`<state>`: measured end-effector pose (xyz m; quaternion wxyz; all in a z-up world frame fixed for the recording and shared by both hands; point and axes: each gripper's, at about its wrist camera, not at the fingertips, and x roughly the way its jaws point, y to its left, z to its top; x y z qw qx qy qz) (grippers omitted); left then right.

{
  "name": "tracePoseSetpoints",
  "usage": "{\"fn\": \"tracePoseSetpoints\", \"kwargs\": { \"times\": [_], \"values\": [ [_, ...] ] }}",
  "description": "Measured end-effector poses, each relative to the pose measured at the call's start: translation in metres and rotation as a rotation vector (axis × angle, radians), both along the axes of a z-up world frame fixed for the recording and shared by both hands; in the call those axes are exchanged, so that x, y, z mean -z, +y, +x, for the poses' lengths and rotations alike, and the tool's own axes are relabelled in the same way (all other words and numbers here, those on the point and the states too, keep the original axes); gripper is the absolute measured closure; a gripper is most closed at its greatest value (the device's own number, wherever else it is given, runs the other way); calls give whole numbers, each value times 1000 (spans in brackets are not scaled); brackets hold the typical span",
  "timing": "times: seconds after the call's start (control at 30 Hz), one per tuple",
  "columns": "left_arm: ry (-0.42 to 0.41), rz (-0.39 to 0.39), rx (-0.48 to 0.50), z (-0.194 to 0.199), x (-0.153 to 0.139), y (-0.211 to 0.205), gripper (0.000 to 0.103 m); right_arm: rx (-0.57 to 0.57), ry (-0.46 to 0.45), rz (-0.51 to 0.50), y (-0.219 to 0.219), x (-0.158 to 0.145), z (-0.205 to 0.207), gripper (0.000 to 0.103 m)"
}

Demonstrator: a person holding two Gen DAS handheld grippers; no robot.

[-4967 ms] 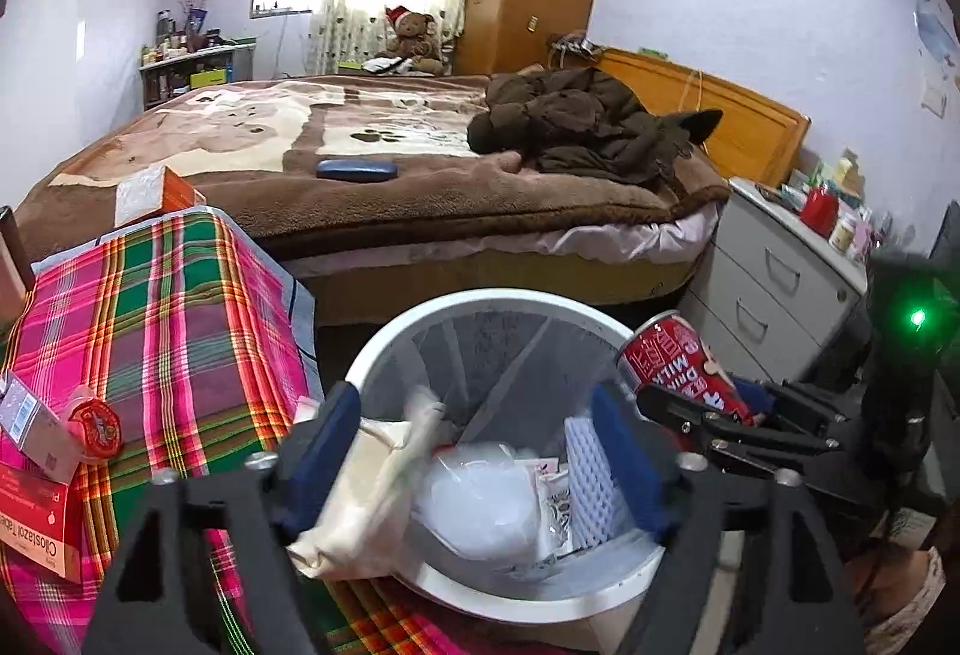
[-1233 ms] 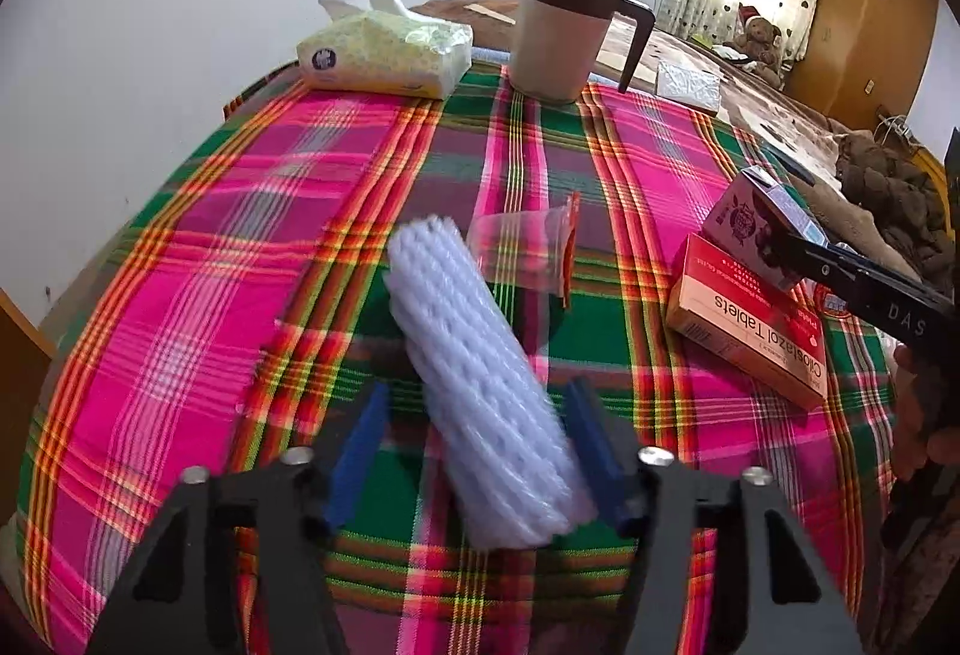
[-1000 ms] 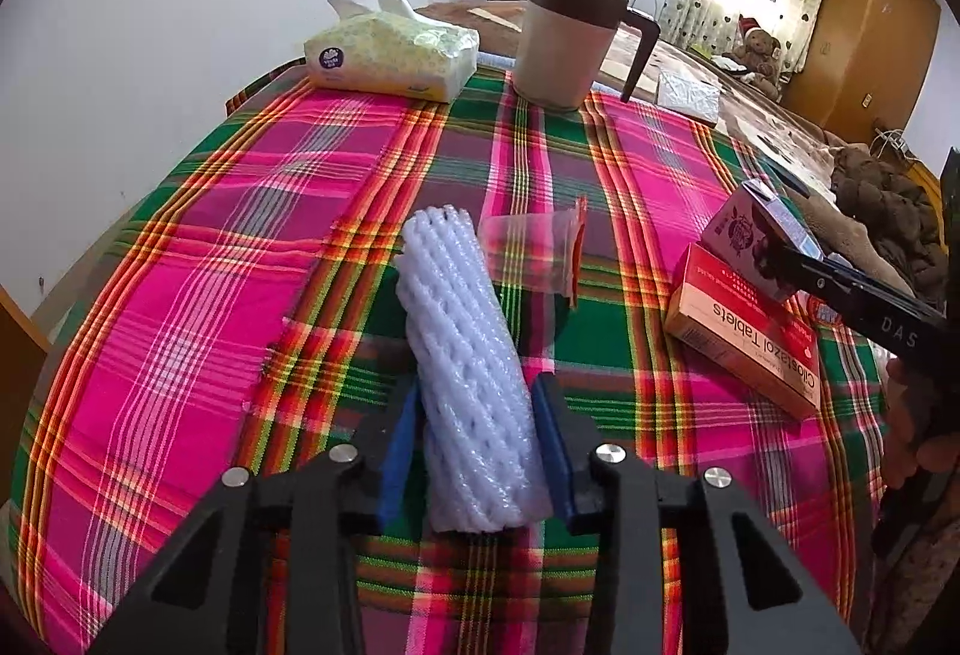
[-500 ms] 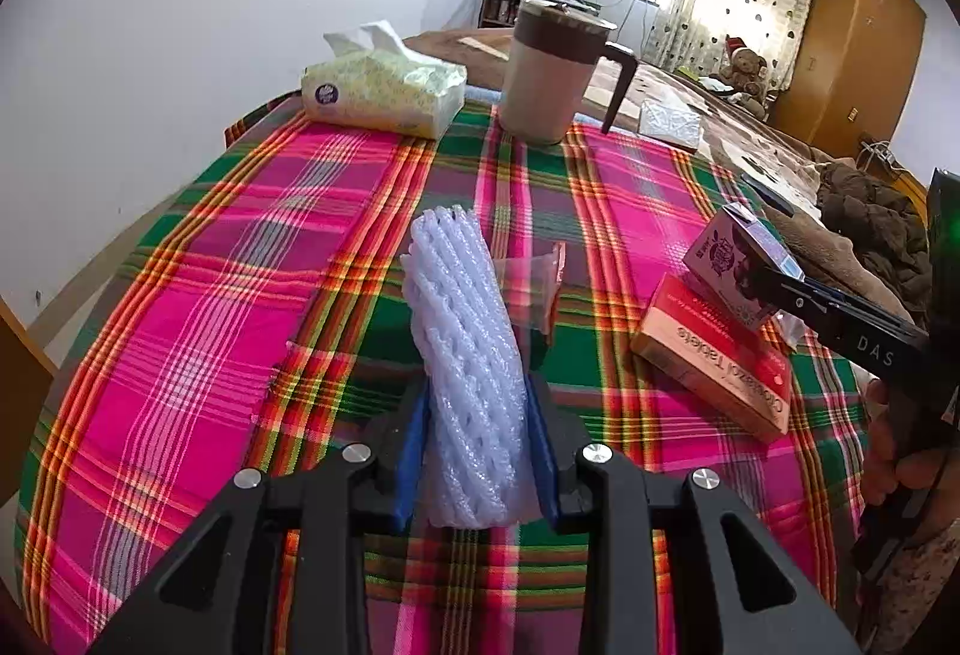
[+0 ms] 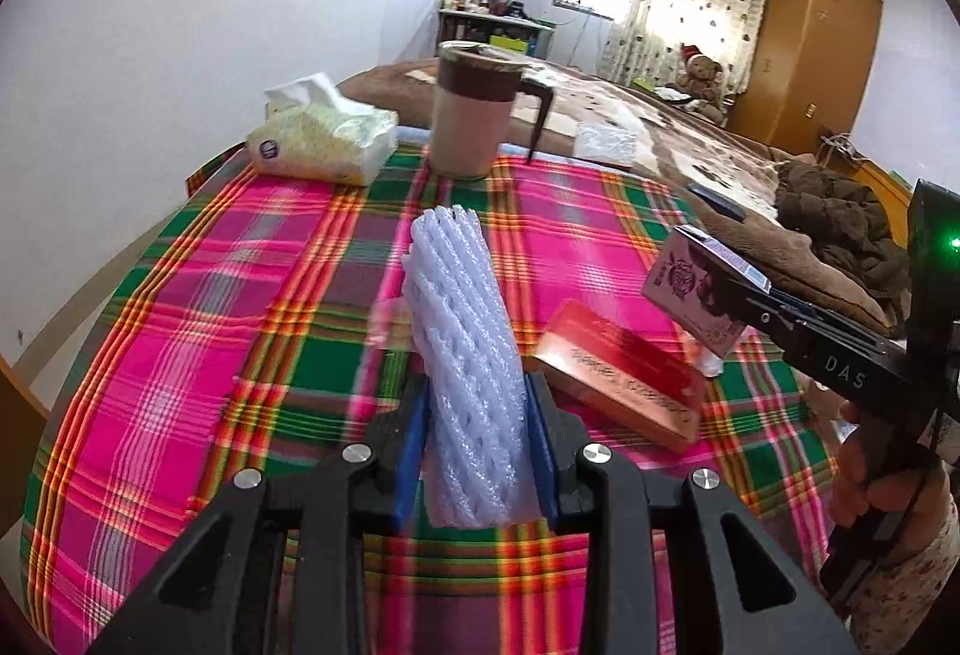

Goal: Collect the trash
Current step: 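Grasp the white foam net sleeve with the left tool while the right tool grasps the purple carton, then carry foam sleeve and purple carton to the bin and release both into it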

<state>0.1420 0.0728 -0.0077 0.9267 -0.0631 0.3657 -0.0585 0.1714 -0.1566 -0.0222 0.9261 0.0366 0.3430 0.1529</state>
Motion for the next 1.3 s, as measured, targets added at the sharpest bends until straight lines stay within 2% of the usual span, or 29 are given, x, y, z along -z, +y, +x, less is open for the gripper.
{"fn": "tracePoseSetpoints", "kwargs": {
  "times": [0.17,0.53,1.0,1.3],
  "values": [
    [-17,-2,44,-3,-7,-19,70,22,-20,37,-13,-6,-14,59],
    [-55,6,155,-10,-22,-69,70,102,-68,52,-48,-18,-41,59],
    [-80,-10,328,-12,-35,-141,70,323,-159,45,-121,-41,-79,59],
    [-78,-11,415,-16,-35,-185,70,414,-170,42,-148,-37,-90,59]
  ]
}}
